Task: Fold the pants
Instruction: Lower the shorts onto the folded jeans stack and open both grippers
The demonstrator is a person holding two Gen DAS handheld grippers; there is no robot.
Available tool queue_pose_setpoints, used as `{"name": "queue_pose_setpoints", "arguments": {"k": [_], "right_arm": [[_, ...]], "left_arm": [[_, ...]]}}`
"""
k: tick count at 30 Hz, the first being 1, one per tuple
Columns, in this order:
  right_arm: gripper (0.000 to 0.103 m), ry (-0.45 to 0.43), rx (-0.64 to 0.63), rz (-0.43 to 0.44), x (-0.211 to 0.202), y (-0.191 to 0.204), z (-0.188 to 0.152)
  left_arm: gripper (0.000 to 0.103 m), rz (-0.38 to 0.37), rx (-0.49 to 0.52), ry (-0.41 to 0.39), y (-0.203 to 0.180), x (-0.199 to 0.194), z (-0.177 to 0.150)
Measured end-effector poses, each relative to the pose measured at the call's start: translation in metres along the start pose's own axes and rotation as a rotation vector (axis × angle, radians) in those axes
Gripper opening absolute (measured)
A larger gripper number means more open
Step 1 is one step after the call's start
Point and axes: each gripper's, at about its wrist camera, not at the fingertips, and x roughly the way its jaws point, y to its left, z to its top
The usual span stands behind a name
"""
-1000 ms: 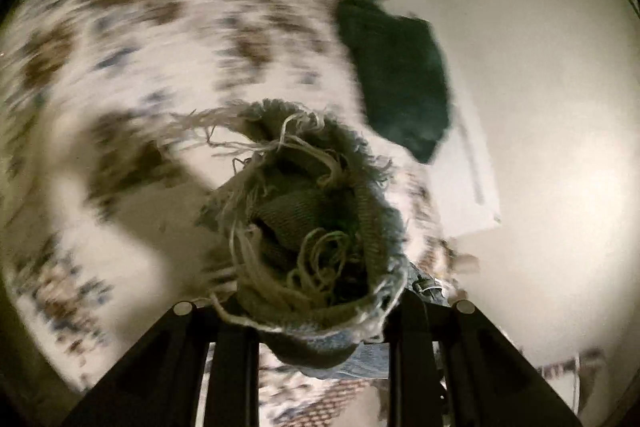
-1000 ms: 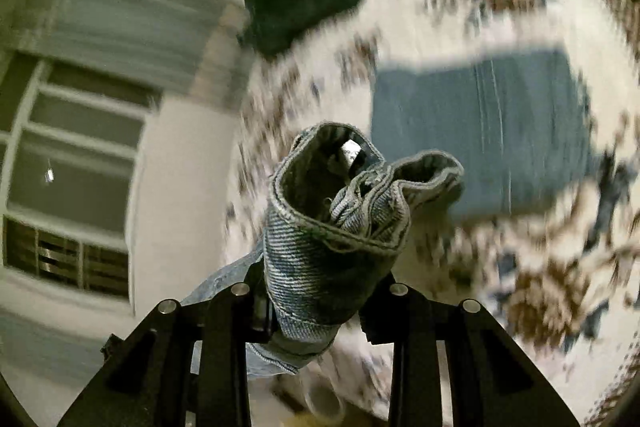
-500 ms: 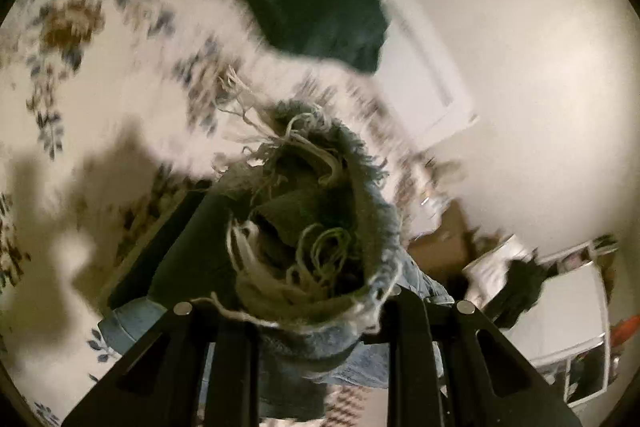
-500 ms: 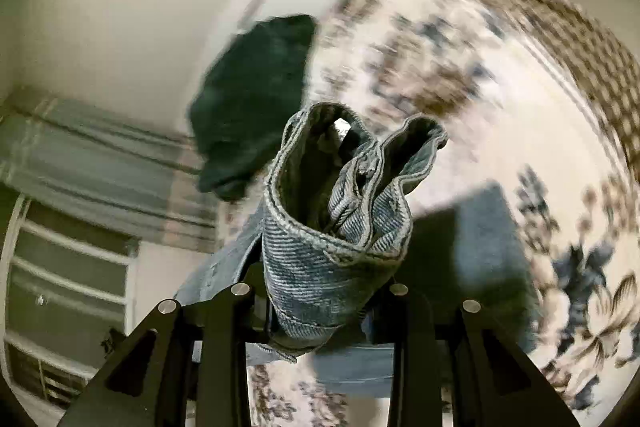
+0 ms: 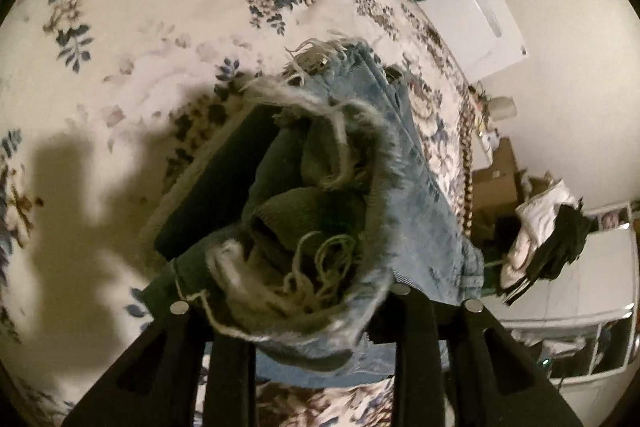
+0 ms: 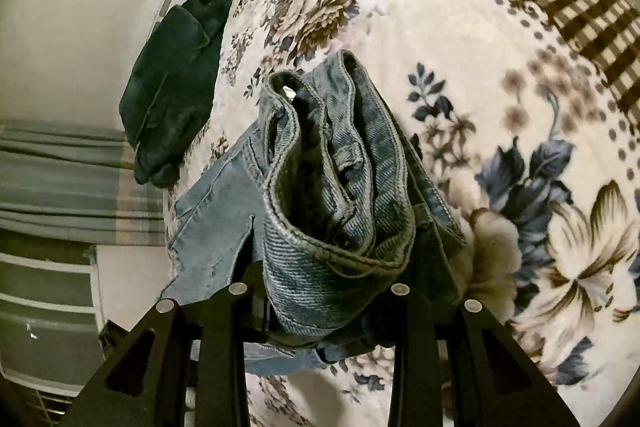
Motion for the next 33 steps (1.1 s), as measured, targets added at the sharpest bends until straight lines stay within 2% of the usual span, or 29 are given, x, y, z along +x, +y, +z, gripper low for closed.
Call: {"name": "queue_pose_setpoints", "arguments": {"k": [12, 14, 15, 16, 17, 18, 19, 20, 22, 25, 27, 30, 33], "right_arm": [[0.037, 0.003, -0.054, -0.051, -0.022, 0.004, -0.031], [0.052, 0.023, -0.053, -0.093, -0.017, 0.001, -0.033], [0.056, 0.03, -0.047, -0.112, -0.016, -0.002, -0.033], [0.062, 0.03, -0.055, -0.137, -0.016, -0.002, -0.034], [0.07, 0.025, -0.07, -0.16, -0.018, -0.001, -0.035], [0.073, 0.014, -0.1, -0.184, -0.023, 0.004, -0.037], [0.08, -0.001, -0.146, -0.219, -0.029, 0.01, -0.04], [0.088, -0.019, -0.197, -0.261, -0.034, 0.019, -0.044], [0.094, -0.055, -0.292, -0.344, -0.045, 0.036, -0.052], [0.097, -0.127, -0.425, -0.478, -0.064, 0.066, -0.068], [0.1, -0.173, -0.479, -0.536, -0.08, 0.085, -0.079], [0.101, -0.212, -0.522, -0.582, -0.102, 0.109, -0.093], [0.101, -0.255, -0.539, -0.589, -0.133, 0.133, -0.109]], "left_arm": [[0.029, 0.108, 0.096, 0.01, -0.003, -0.01, -0.009], [0.03, 0.139, 0.13, 0.021, -0.006, -0.008, -0.01], [0.031, 0.155, 0.144, 0.03, -0.008, -0.008, -0.01], [0.037, 0.182, 0.166, 0.042, -0.011, -0.008, -0.011], [0.047, 0.219, 0.202, 0.056, -0.017, -0.008, -0.013], [0.056, 0.247, 0.233, 0.06, -0.022, -0.01, -0.014], [0.073, 0.305, 0.289, 0.05, -0.03, -0.014, -0.017], [0.075, 0.335, 0.33, 0.035, -0.036, -0.018, -0.02], [0.075, 0.367, 0.392, 0.004, -0.044, -0.028, -0.025], [0.075, 0.419, 0.484, -0.045, -0.058, -0.047, -0.032], [0.075, 0.429, 0.535, -0.07, -0.067, -0.062, -0.037], [0.075, 0.429, 0.588, -0.086, -0.079, -0.086, -0.043], [0.076, 0.431, 0.632, -0.109, -0.094, -0.114, -0.054]]}}
